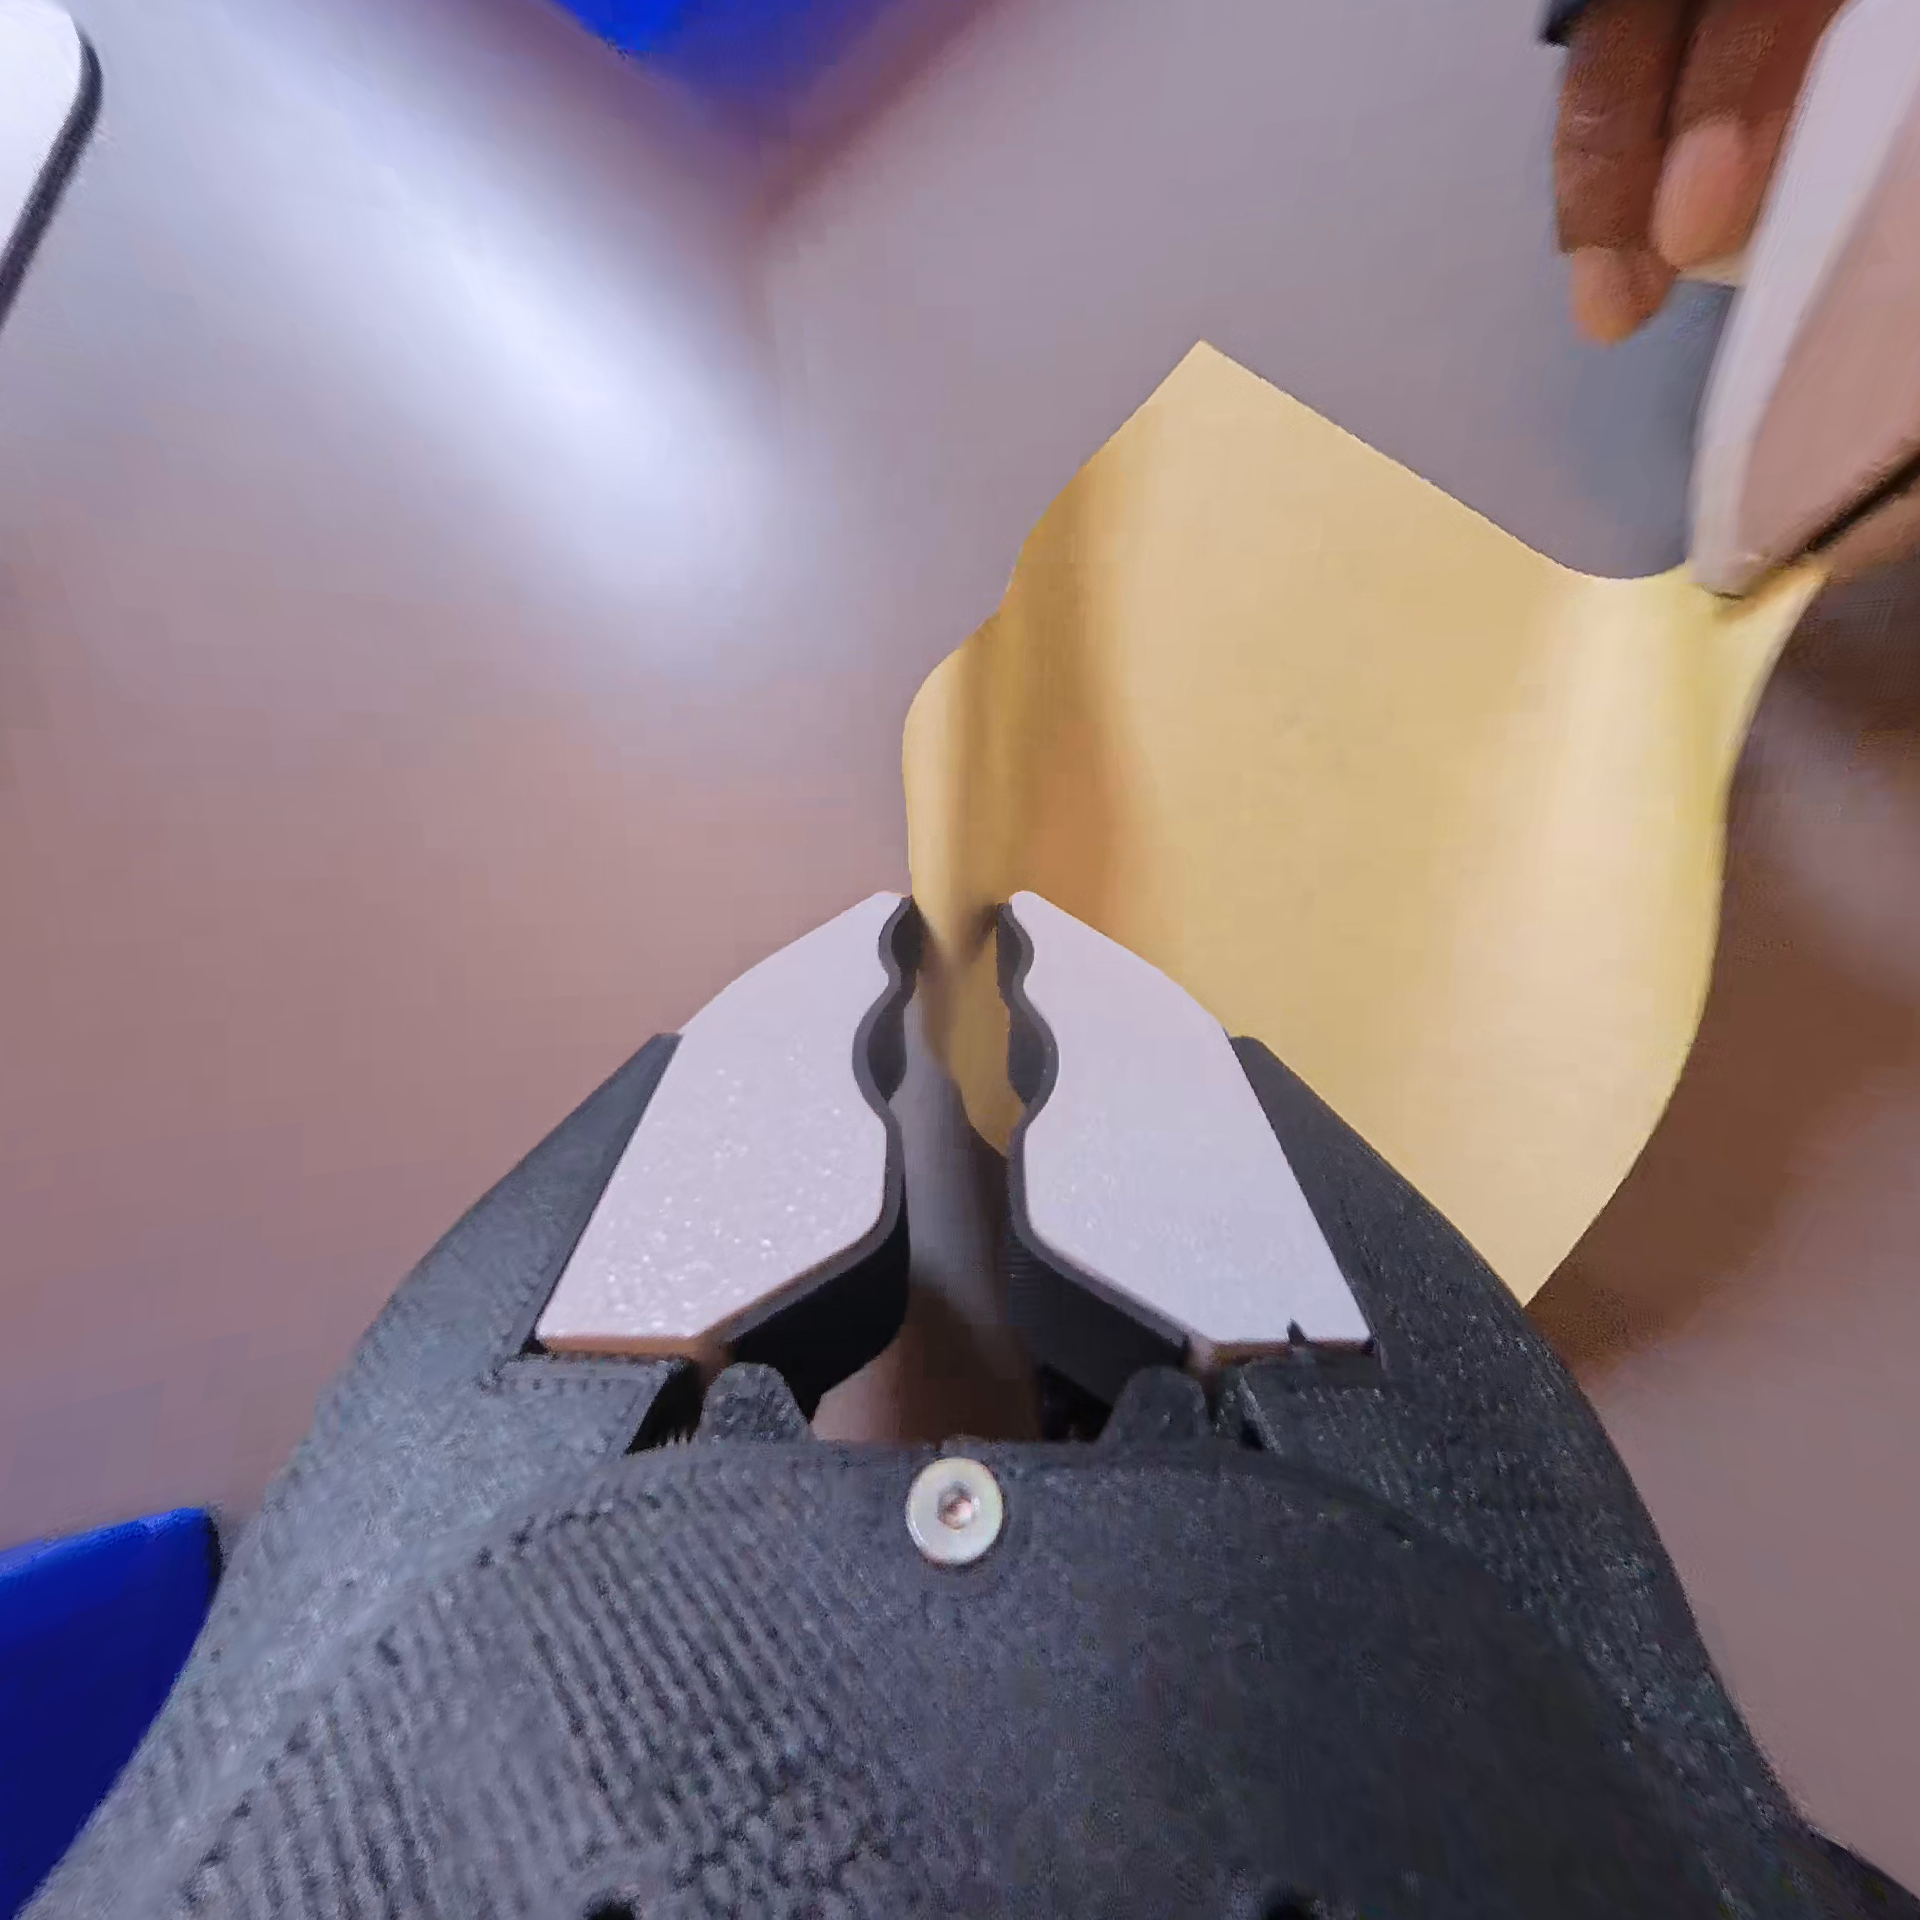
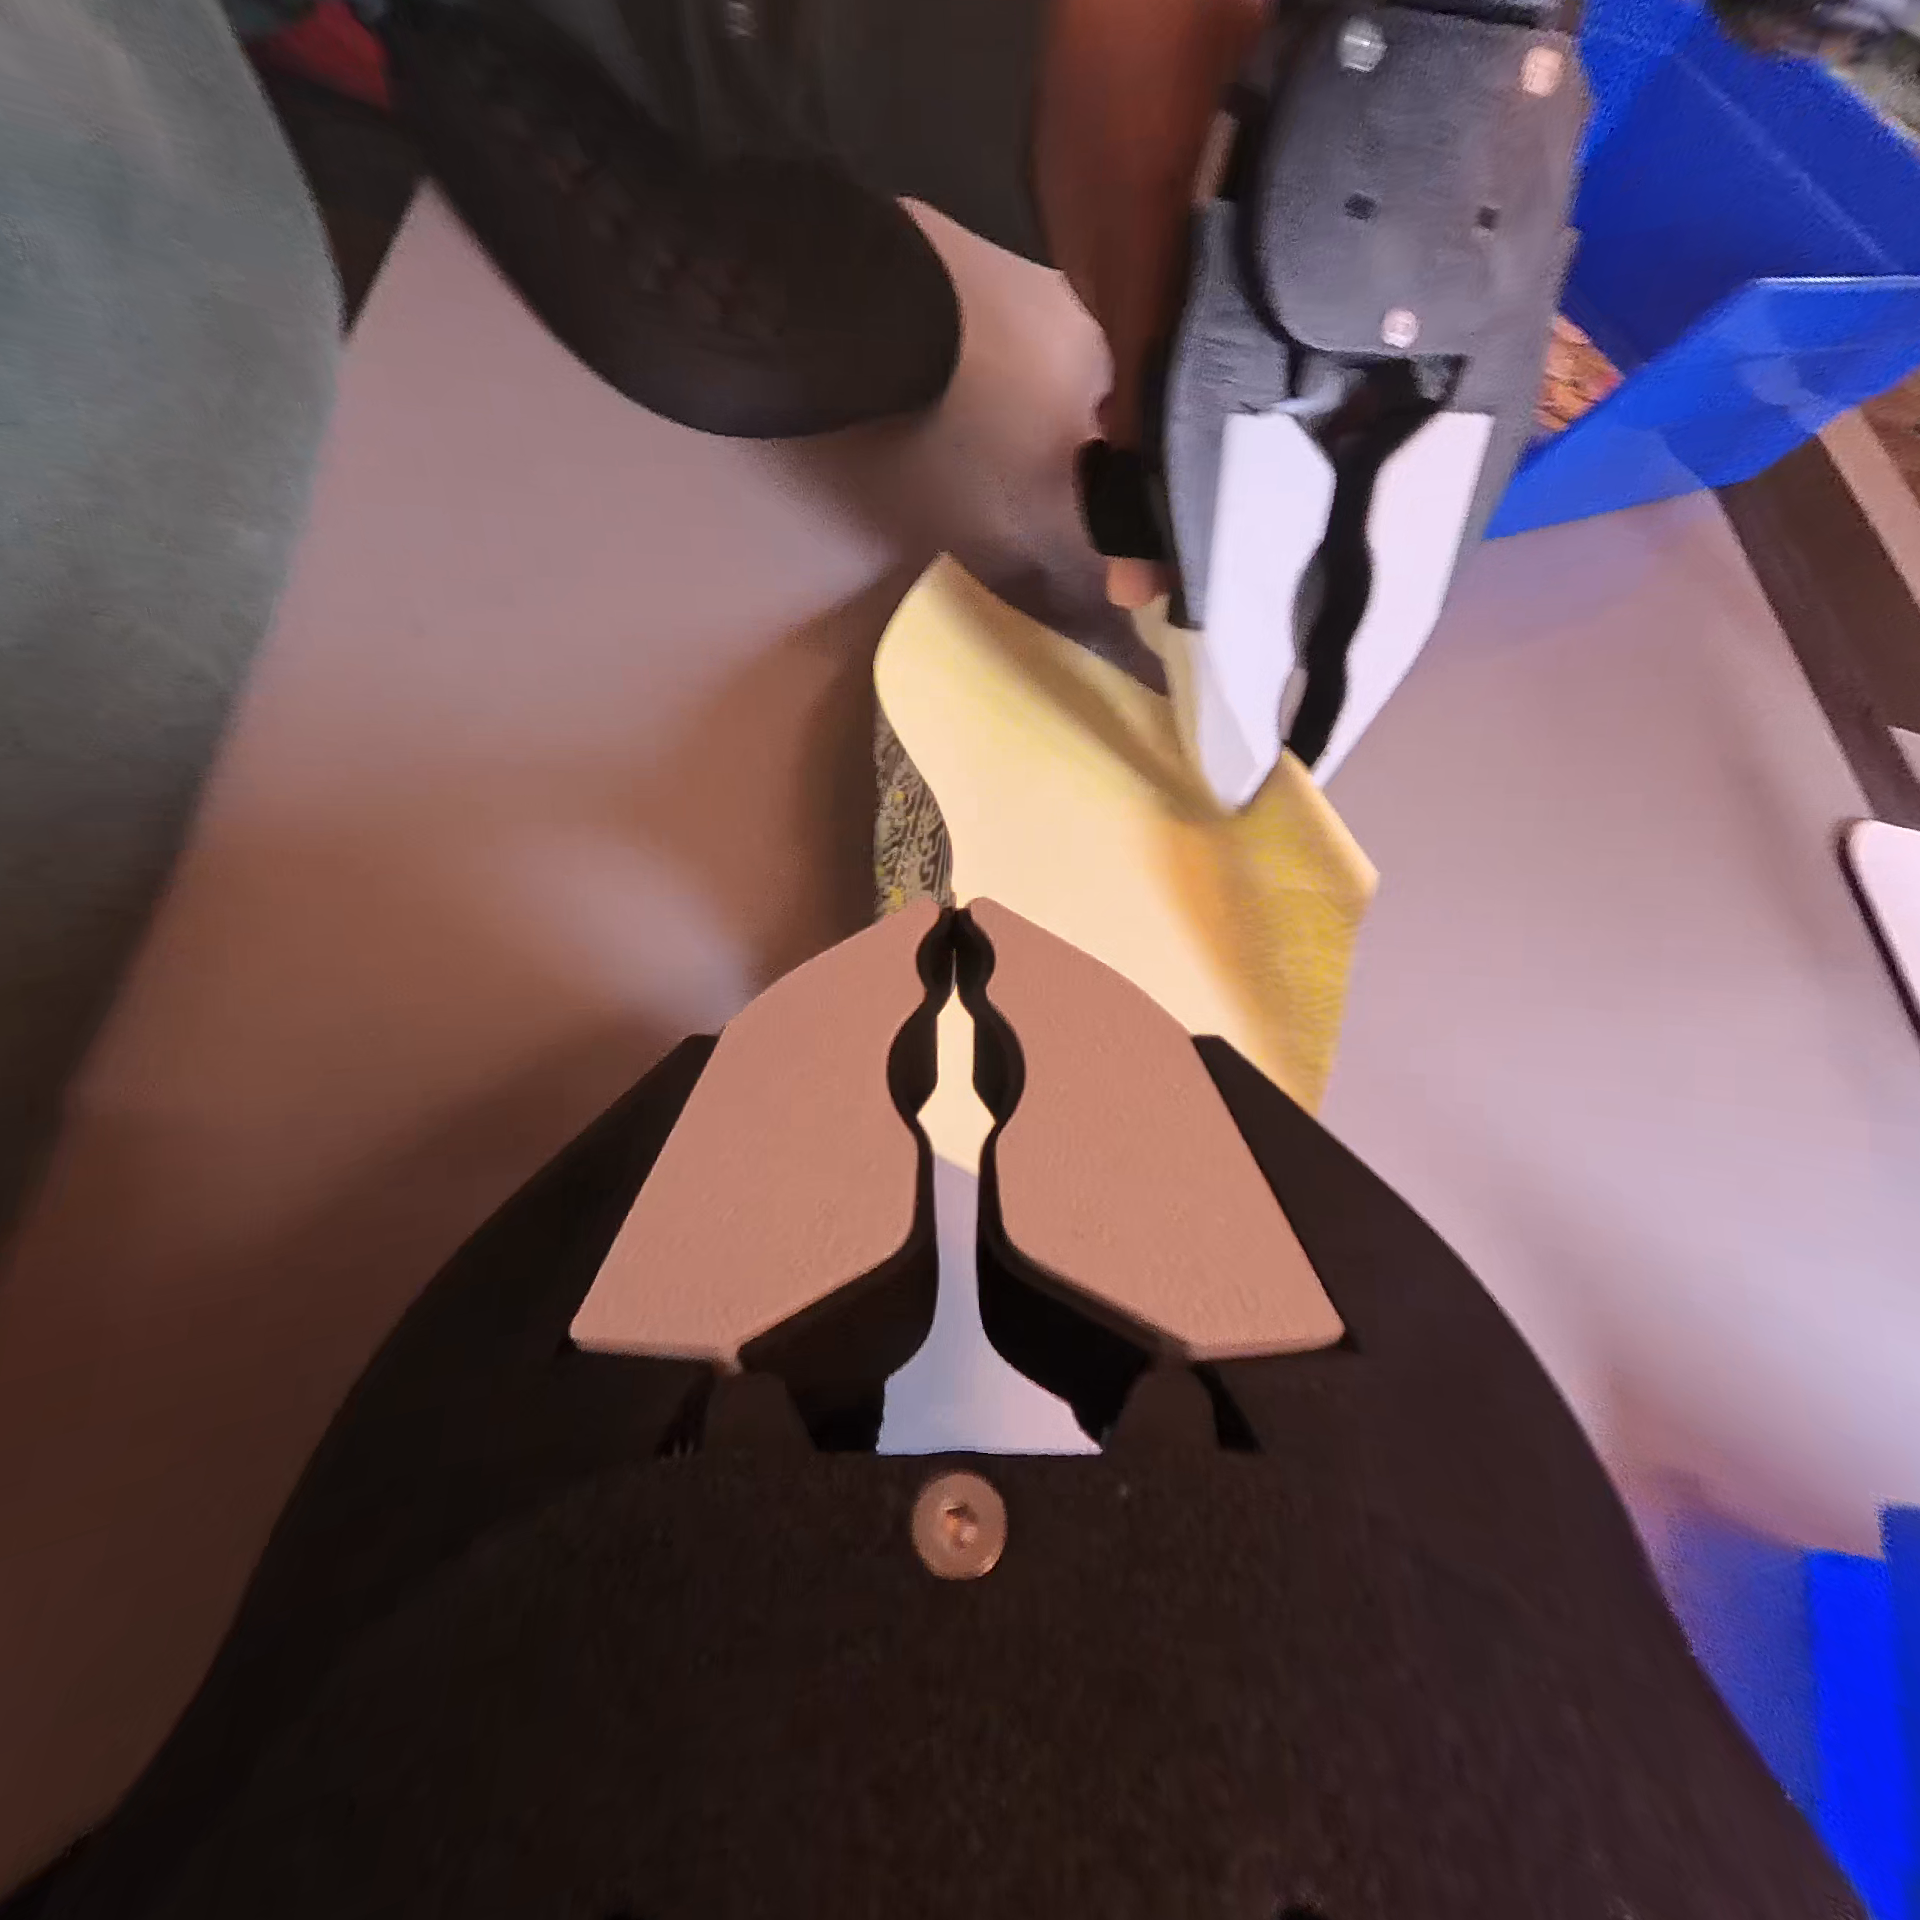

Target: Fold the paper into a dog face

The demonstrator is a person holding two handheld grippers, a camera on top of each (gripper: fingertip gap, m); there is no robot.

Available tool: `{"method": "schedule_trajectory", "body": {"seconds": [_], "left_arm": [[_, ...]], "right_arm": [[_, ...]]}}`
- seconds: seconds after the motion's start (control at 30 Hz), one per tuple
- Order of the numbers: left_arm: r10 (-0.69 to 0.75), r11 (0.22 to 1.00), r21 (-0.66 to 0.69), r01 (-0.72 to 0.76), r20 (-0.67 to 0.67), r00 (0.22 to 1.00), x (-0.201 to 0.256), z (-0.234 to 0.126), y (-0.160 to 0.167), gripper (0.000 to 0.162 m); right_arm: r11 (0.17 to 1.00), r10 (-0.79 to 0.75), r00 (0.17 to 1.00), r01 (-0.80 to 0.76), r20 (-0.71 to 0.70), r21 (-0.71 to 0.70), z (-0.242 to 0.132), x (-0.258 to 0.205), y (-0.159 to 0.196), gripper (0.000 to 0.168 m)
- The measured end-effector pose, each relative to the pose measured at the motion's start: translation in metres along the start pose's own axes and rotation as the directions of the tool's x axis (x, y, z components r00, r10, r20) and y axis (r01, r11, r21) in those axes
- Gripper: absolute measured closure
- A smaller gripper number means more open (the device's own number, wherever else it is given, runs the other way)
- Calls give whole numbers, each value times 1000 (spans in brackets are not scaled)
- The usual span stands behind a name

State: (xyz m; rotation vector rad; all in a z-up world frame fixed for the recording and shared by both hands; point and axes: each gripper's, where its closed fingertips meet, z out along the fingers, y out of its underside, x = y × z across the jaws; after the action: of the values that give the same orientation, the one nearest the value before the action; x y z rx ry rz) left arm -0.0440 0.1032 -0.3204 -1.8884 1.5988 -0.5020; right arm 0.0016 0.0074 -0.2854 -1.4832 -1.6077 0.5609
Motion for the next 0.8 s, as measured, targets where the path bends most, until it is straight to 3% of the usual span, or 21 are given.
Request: {"method": "schedule_trajectory", "body": {"seconds": [0.17, 0.37, 0.5, 0.6, 0.7, 0.8], "left_arm": [[201, 973, 103, -205, 54, 978, 20, -11, -30, 148], [357, 922, 116, -371, 123, 926, 36, -14, -42, 149], [407, 898, 117, -425, 149, 901, 41, -13, -44, 149], [433, 882, 130, -454, 163, 887, 43, -15, -46, 149], [463, 860, 144, -490, 186, 867, 45, -17, -49, 150], [482, 850, 145, -507, 176, 859, 49, -15, -48, 151]], "right_arm": [[999, 38, 987, -37, -153, 7, -6, 33, -1, 168], [999, 18, 955, -8, -296, 35, -14, 56, -7, 168], [995, 98, 969, -90, -225, 46, -11, 52, -4, 168], [981, 192, 966, -188, -174, 36, -8, 50, 3, 156], [972, 232, 960, -224, -158, 70, -11, 52, 1, 163], [972, 236, 960, -231, -150, 52, -10, 51, 5, 160]]}}
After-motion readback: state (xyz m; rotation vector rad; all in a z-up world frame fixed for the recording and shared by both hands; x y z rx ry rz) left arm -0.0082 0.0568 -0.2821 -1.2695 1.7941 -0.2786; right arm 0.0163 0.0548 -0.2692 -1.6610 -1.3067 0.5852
